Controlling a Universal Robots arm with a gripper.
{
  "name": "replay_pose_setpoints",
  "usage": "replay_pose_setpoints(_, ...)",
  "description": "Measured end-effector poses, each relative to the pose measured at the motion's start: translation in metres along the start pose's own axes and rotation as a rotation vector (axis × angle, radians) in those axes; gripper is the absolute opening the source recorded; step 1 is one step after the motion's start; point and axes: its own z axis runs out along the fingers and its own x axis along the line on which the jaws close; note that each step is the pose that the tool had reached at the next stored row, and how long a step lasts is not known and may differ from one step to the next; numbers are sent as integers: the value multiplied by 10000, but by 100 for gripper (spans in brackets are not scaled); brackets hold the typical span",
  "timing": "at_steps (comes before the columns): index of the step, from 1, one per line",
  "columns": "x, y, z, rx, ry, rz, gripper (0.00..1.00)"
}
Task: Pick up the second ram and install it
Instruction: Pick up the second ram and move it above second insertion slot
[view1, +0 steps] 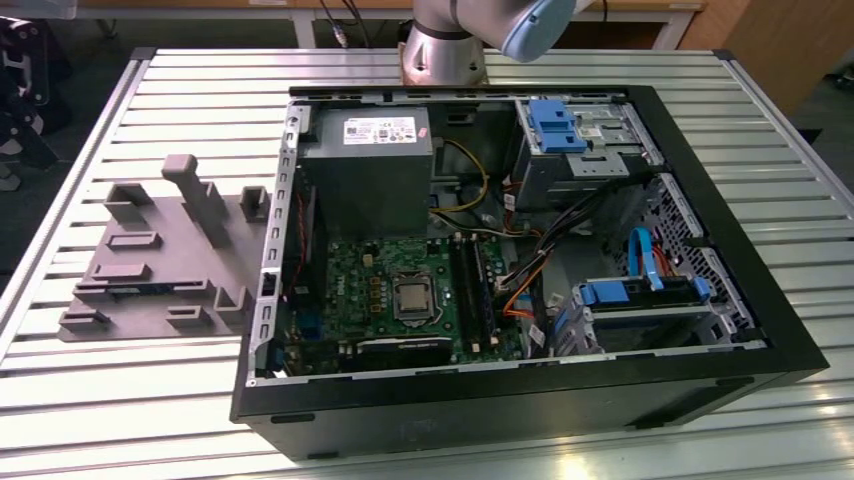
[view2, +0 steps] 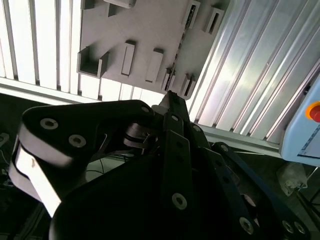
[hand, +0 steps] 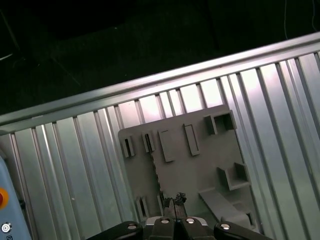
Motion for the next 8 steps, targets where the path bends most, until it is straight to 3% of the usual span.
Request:
replay_pose_setpoints(4, 0, 0, 1, -2, 4, -106, 11)
replay_pose_setpoints(8, 0, 0, 3, -15, 32, -725, 11)
